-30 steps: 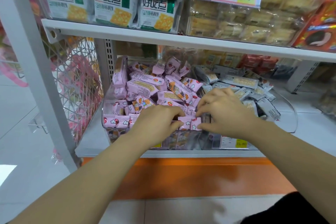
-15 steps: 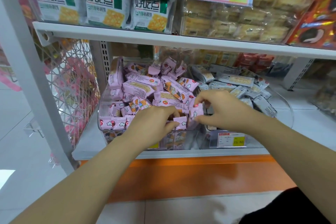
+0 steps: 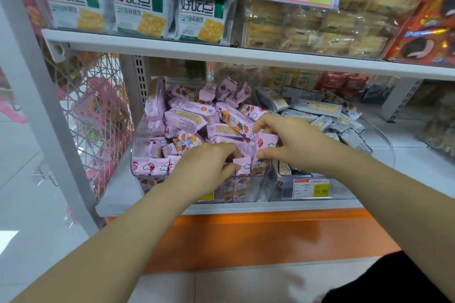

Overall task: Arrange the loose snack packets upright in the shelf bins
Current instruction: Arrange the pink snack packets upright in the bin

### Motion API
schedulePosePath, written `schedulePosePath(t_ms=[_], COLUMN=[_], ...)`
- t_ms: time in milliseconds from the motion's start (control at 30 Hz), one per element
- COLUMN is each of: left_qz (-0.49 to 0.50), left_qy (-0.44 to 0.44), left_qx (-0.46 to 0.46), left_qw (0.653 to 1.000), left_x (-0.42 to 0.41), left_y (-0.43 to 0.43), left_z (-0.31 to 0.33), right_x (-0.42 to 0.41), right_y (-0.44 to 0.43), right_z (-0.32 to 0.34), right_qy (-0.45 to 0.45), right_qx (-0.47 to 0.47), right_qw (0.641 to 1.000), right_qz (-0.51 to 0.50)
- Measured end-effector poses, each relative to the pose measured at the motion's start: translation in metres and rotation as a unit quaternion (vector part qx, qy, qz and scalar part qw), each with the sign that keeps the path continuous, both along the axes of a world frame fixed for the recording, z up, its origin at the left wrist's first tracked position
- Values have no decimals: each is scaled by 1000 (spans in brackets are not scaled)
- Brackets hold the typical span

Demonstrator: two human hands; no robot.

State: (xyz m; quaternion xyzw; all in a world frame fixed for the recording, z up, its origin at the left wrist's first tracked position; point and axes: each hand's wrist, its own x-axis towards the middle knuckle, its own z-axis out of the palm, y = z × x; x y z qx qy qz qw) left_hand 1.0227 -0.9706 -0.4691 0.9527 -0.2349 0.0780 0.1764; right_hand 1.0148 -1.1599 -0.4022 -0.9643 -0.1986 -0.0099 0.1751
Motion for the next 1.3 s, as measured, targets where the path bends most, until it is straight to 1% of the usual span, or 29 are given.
schedulePosePath(t_ms=[100,267,333,400,567,633,767,833,900,967,1033,1133,1200,1233,1300], left_qz=[-3,-3,-3,-2,0,4,6,8,11,14,16,1,-16,-18,12], left_qy=[-4,-7,-12,-13,-20,-20,-18,-27,-45,-71,-87,-93,-106,-112,-113], left_qx=[-1,-3,-1,-3,-2,-5,-13,-12,-4,15,47,94,60,22,-69], left_qw=[1000,1000,1000,1000,1000,1000,1000,1000,999,997,995,991,992,993,991], left_x=[1,2,2,2,1,1,1,0,-1,-2,-4,-11,-16,-17,-17], left_y=[1,0,-1,-1,-1,-1,-2,-3,-6,-9,-9,-4,4,11,32], left_z=[-1,-2,-2,-2,-3,-3,-2,-4,-7,-8,-8,0,9,14,20], right_x=[6,15,13,9,4,3,-1,-5,-9,-13,-14,-23,-24,-22,-18], right_y=[-1,3,7,10,10,10,10,5,3,0,-3,-1,-4,-3,3], right_z=[5,-6,-15,-22,-24,-27,-40,-41,-41,-46,-49,-37,-30,-26,-21], right_qy=[17,46,18,-40,-121,-135,-148,-139,-149,-184,-211,-161,-123,-119,-128], right_qx=[-55,-124,-184,-250,-288,-286,-247,-239,-244,-267,-256,-258,-239,-220,-158], right_qw=[998,991,982,967,949,948,957,961,958,944,941,949,960,966,978], right_qz=[24,27,28,35,49,46,30,22,32,55,70,76,73,69,50])
